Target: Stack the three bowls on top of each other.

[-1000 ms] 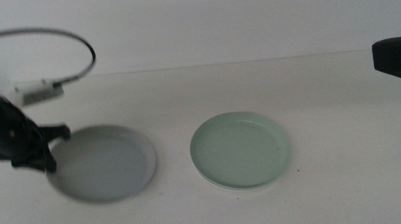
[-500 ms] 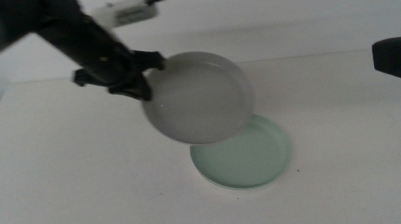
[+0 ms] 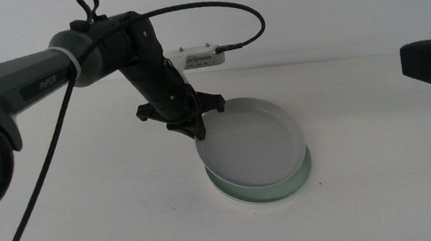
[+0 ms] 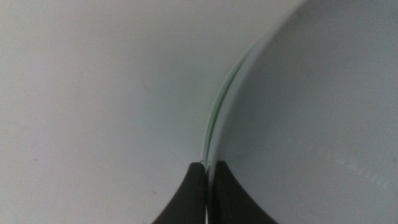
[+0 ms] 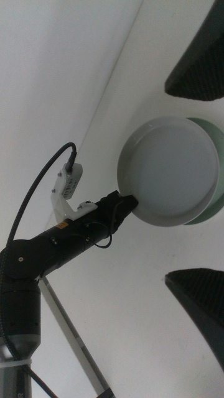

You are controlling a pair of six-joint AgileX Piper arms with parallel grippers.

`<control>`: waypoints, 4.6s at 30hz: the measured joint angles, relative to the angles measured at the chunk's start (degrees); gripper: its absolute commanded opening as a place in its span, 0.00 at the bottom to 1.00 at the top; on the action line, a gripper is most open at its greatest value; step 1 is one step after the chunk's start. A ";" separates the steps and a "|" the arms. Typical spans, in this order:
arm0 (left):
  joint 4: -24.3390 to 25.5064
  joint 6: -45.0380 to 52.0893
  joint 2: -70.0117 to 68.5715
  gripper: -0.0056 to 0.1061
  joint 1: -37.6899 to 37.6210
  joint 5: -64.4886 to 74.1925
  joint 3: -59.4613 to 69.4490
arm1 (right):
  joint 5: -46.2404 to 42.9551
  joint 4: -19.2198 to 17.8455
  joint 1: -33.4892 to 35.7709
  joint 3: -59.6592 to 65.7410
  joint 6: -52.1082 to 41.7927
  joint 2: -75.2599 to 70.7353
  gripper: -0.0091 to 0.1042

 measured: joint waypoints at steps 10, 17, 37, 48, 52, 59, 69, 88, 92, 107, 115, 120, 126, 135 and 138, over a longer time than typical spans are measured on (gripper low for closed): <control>-2.31 0.36 1.25 0.03 -0.19 -0.44 -0.03 | 0.00 0.00 0.00 0.00 0.00 0.00 0.90; -3.29 0.49 2.67 0.03 -0.28 -0.59 -0.03 | 0.00 0.05 0.00 0.00 0.00 0.00 0.90; -2.66 3.39 2.71 0.74 -0.28 0.31 -1.21 | 0.00 0.14 0.00 0.00 0.00 0.00 0.90; 2.80 1.64 2.43 0.89 -0.28 10.11 -11.55 | 0.00 0.14 0.00 0.00 0.00 0.00 0.90; 7.22 -1.25 -0.81 0.89 0.50 10.88 -11.19 | 0.00 0.14 0.00 0.00 0.00 0.00 0.90; 8.03 -2.13 -11.10 0.89 4.50 5.10 -2.03 | -3.21 0.14 0.00 0.00 0.00 0.00 0.90; 8.06 -0.68 -28.93 0.89 13.35 -6.97 17.42 | -12.84 -0.10 0.00 0.00 6.91 1.62 0.90; 0.32 12.04 -62.11 0.89 19.09 -33.76 47.99 | -13.92 -8.47 -17.25 -2.88 13.38 9.08 0.90; -9.44 23.03 -74.32 0.89 19.09 -42.73 59.25 | -15.98 -8.47 -17.25 2.11 10.64 0.33 0.90; -16.50 28.63 -88.77 0.89 19.09 -48.24 66.82 | -22.22 -8.47 -17.25 15.80 8.69 -12.15 0.90; -16.28 28.85 -88.77 0.89 19.09 -47.22 66.82 | -21.54 -8.47 -17.25 15.80 9.81 -12.24 0.90; -9.68 28.02 -88.88 0.89 19.09 -47.22 66.82 | -21.54 -8.47 -17.25 15.80 9.81 -12.24 0.90; 6.29 8.68 -89.49 0.89 19.09 -46.17 66.82 | -21.54 -8.47 -17.25 15.80 9.81 -12.24 0.90; 8.56 2.32 -89.83 0.89 19.09 -45.92 66.86 | -21.54 -8.47 -17.25 15.80 9.81 -12.24 0.90; 8.56 2.31 -90.88 0.89 19.09 -45.92 67.98 | -21.54 -8.47 -17.25 15.80 9.83 -12.24 0.90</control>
